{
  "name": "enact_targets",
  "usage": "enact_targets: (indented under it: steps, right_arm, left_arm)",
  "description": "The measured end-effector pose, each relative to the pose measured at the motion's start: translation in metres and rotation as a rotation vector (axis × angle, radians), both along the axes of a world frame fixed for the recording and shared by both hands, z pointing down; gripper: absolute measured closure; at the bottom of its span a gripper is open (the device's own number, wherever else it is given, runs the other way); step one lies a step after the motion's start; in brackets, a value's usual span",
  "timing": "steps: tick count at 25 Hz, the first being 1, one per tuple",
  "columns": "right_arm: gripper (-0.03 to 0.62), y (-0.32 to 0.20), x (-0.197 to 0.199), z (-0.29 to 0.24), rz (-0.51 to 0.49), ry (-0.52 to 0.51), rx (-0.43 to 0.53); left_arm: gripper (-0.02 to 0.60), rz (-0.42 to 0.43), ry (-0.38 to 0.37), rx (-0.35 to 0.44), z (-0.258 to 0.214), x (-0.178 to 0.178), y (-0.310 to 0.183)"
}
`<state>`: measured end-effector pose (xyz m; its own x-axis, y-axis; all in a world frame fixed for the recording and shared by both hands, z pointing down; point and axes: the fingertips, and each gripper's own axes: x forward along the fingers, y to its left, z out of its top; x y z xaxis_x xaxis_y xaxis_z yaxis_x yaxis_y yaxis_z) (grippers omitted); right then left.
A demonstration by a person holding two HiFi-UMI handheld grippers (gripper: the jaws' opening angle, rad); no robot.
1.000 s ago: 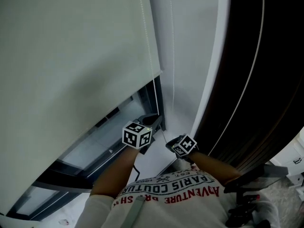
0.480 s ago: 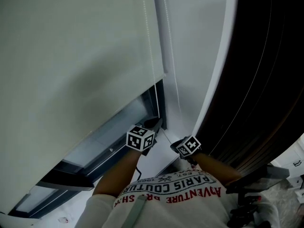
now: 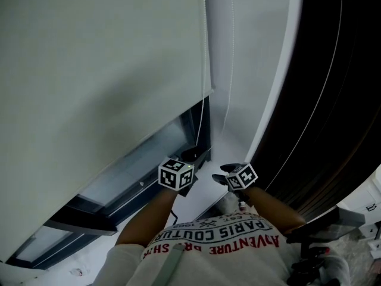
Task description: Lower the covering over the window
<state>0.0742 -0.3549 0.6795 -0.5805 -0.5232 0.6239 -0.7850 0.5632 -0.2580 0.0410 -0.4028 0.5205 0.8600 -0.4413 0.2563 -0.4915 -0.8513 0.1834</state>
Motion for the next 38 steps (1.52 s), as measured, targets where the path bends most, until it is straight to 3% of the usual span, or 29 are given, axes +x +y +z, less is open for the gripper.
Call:
enact_targets:
  steps: [3,4,6,7,8,12,14,21,31,38]
  right_arm:
    - [0.364,0.005,-0.010,-0.041,-0.018,-0.047,0.092]
    - [0.391,0.008,-0.012,-0.056,-0.026,-0.058,0.128]
    - [0.512,0.017,-0.012,-0.082,-0.028,-0.091,0.194]
    - [0.587,0.022,-0.011,-0.093,-0.030,-0.121,0.210]
    - [0.594,0.027,-0.012,-0.103,-0.040,-0.161,0.214]
    - [0.590,0.053,-0.032,-0.133,-0.124,-0.352,0.197]
    - [0.589,0.062,-0.042,-0.143,-0.146,-0.390,0.203]
    - [0.589,0.130,-0.054,-0.177,-0.225,-0.419,0.248]
    - [0.589,0.293,-0.007,-0.194,-0.204,-0.432,0.284]
    - [0.589,0.375,0.002,-0.199,-0.194,-0.494,0.301]
  left_arm:
    - [0.463,0.016,0.028,-0.028,0.000,-0.012,0.020]
    - [0.465,0.025,0.043,-0.037,0.001,-0.014,0.028]
    - [0.498,0.031,0.080,-0.051,0.002,-0.020,0.041]
    - [0.573,0.026,0.096,-0.053,0.001,-0.022,0.046]
    - [0.578,0.023,0.112,-0.055,0.000,-0.023,0.050]
    - [0.580,0.099,0.163,-0.057,-0.014,-0.021,0.081]
    - [0.578,0.122,0.169,-0.053,-0.020,-0.024,0.096]
    - [0.580,0.071,0.197,-0.071,-0.047,-0.040,0.169]
    - [0.580,0.074,0.191,-0.060,-0.055,0.008,0.341]
    - [0.580,0.030,0.186,-0.056,-0.054,0.007,0.428]
